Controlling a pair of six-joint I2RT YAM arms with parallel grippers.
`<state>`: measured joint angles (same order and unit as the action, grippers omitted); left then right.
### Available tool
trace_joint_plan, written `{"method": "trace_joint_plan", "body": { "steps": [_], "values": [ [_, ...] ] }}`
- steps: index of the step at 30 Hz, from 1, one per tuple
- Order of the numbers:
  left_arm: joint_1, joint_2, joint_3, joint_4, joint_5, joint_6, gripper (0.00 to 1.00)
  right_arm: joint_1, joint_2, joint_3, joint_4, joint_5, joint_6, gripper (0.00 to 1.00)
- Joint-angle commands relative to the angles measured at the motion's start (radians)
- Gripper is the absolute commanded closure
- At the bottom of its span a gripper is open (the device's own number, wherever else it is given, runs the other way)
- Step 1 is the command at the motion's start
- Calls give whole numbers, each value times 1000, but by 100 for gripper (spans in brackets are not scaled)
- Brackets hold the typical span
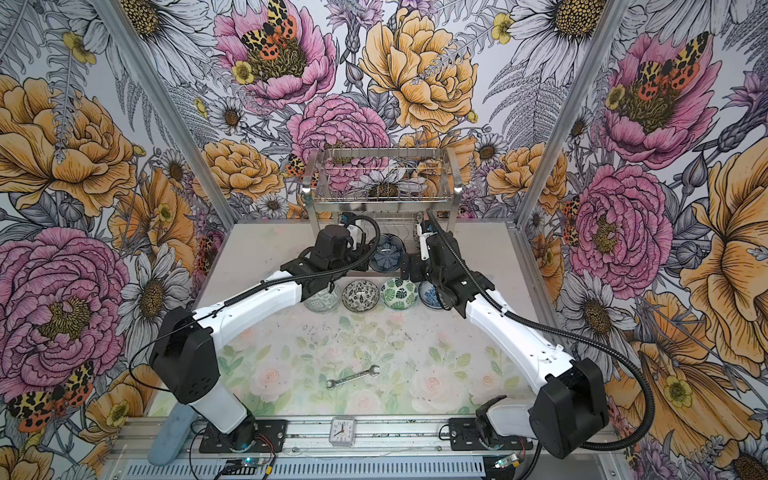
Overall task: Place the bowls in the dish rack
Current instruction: 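Close the right gripper on the dark blue bowl rim while the left gripper holds it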
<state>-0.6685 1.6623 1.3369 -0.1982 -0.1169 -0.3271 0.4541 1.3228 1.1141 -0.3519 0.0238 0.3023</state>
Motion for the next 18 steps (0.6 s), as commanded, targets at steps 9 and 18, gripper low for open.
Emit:
{"method": "trace_joint_plan", "body": {
  "steps": [9, 18],
  "values": [
    [-9, -51, -19, 142, -13, -37, 100, 19, 88, 37, 96, -5, 95, 15],
    [-12, -88, -57, 169, -14, -33, 100, 21, 184, 63, 188, -36, 188, 53]
  ]
}}
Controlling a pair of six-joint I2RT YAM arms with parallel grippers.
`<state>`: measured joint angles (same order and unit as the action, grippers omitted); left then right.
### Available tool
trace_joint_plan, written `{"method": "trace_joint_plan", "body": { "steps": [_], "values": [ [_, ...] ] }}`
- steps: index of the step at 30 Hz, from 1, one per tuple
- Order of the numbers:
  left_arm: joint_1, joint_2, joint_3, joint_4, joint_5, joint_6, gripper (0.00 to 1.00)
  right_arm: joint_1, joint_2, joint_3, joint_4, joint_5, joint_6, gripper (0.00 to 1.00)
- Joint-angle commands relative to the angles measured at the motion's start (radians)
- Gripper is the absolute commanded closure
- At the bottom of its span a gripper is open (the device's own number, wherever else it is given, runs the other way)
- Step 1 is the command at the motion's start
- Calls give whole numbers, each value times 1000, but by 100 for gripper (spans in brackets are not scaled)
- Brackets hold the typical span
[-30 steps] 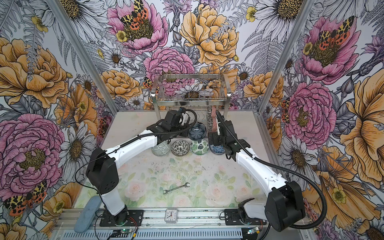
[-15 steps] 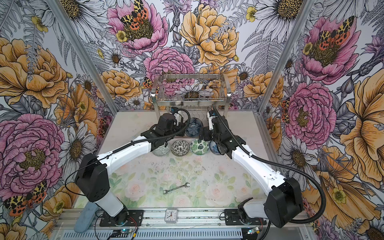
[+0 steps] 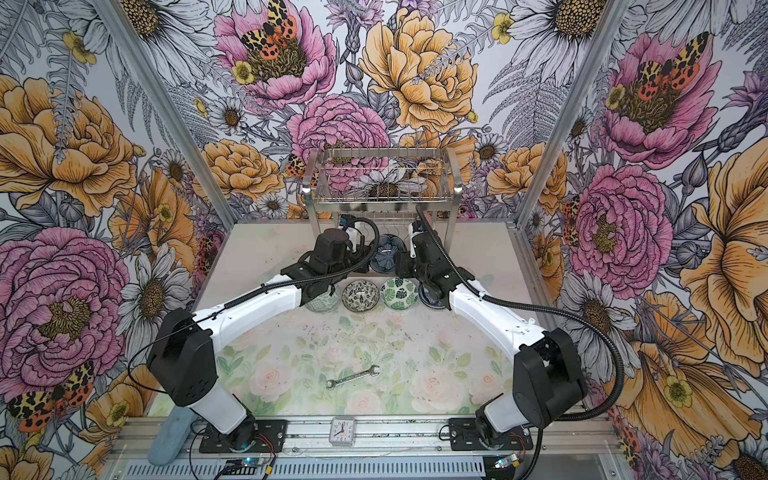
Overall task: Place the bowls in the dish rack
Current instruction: 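Close the right gripper on the dark blue bowl rim while the left gripper holds it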
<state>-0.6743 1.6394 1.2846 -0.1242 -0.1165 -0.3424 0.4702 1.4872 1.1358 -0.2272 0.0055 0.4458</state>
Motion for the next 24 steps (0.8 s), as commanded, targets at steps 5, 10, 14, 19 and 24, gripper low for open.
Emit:
{"method": "trace_joint_plan", "body": {
  "steps": [5, 10, 14, 19, 24],
  "values": [
    [-7, -79, -24, 112, -9, -20, 100, 10, 48, 60, 90, -46, 77, 88],
    [-7, -87, -26, 103, -8, -18, 100, 19, 40, 62, 90, -38, 73, 100],
    [0, -107, 6, 9, -8, 15, 96, 21, 13, 47, 88, -2, 50, 100],
    [36, -169, 69, -224, -2, 124, 2, 22, -16, 26, 76, 63, 8, 100],
    [119, -248, 66, -400, 41, 167, 1, 24, -27, 18, 55, 150, -42, 100]
  ]
}}
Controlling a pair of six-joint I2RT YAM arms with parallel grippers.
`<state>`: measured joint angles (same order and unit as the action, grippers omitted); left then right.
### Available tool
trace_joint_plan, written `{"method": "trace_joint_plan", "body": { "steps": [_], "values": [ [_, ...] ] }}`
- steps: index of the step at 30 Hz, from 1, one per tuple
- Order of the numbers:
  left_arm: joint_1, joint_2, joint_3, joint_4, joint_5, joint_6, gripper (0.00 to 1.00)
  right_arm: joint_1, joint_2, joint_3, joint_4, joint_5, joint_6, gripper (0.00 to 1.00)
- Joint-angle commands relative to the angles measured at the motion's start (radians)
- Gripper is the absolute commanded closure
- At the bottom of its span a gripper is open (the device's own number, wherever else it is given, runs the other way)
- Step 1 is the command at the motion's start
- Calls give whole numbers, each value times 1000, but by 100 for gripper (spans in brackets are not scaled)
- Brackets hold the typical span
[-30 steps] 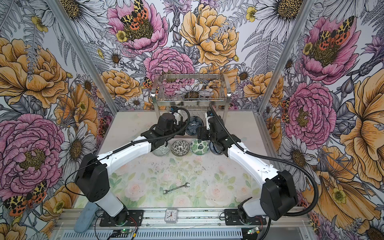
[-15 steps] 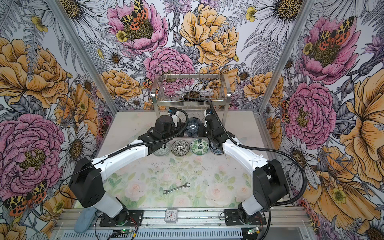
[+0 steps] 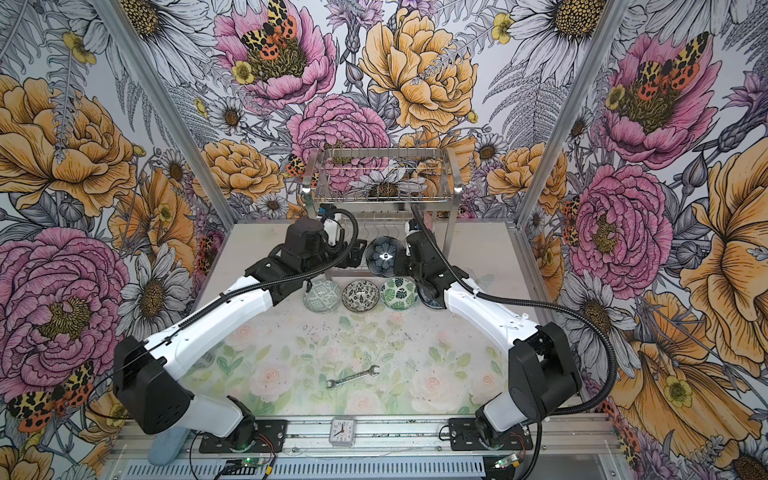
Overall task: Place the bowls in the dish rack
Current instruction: 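Close the right gripper on the dark blue bowl rim while the left gripper holds it, then open and withdraw the left gripper while the right gripper carries the bowl rackward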
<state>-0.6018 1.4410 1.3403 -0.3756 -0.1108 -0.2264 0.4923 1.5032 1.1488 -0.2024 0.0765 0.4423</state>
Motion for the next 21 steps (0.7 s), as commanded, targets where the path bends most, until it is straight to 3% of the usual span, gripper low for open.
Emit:
{"method": "trace_joint_plan", "body": {
  "steps": [1, 11, 21],
  "values": [
    [67, -66, 3, -168, 49, 54, 1, 3, -43, 8, 23, 95, -49, 100],
    [253, -178, -104, -257, 120, 131, 1, 43, 44, 84, -59, 343, -162, 100],
    [274, -197, -199, -226, 106, 158, 1, 66, 179, 221, -121, 474, -234, 100]
  ]
}}
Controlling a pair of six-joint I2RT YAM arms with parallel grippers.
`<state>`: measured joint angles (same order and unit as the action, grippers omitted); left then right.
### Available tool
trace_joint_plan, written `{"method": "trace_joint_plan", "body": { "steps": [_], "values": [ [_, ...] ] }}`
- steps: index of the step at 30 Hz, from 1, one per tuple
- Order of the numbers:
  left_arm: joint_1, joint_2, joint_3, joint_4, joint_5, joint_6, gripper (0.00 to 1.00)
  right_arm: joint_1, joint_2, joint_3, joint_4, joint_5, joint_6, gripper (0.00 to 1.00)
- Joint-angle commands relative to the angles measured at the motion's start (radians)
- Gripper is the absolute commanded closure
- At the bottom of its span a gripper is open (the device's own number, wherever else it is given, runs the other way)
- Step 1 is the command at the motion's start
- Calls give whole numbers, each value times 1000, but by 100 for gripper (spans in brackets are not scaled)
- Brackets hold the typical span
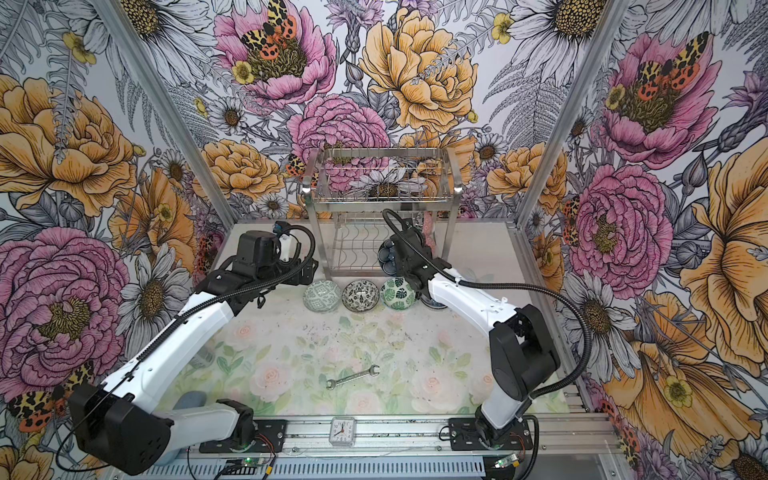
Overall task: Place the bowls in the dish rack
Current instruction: 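Open and withdraw the left gripper while the right gripper carries the bowl rackward, then lower the dark blue bowl upright into the rack slot with the right gripper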
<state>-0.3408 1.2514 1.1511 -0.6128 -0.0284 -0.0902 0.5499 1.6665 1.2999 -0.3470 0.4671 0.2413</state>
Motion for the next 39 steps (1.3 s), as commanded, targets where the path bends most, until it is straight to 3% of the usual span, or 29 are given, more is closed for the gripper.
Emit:
{"method": "trace_joint_plan", "body": {
  "steps": [1, 9, 14, 20, 31, 39],
  "values": [
    [13, -5, -9, 12, 30, 20, 2, 10, 25, 80, 22, 102, -40, 100],
    [29, -7, -8, 16, 31, 14, 1, 38, 164, 187, 22, 318, -169, 100],
    [40, -11, -7, 19, 41, 7, 1, 51, 249, 245, 53, 390, -246, 100],
    [48, -25, -11, 24, 41, 4, 1, 61, 322, 257, 212, 454, -395, 100],
    [48, -33, -11, 25, 53, 3, 1, 58, 505, 296, 689, 539, -854, 100],
    [48, -40, -13, 27, 50, 6, 1, 24, 659, 483, 785, 538, -1017, 100]
  ]
}}
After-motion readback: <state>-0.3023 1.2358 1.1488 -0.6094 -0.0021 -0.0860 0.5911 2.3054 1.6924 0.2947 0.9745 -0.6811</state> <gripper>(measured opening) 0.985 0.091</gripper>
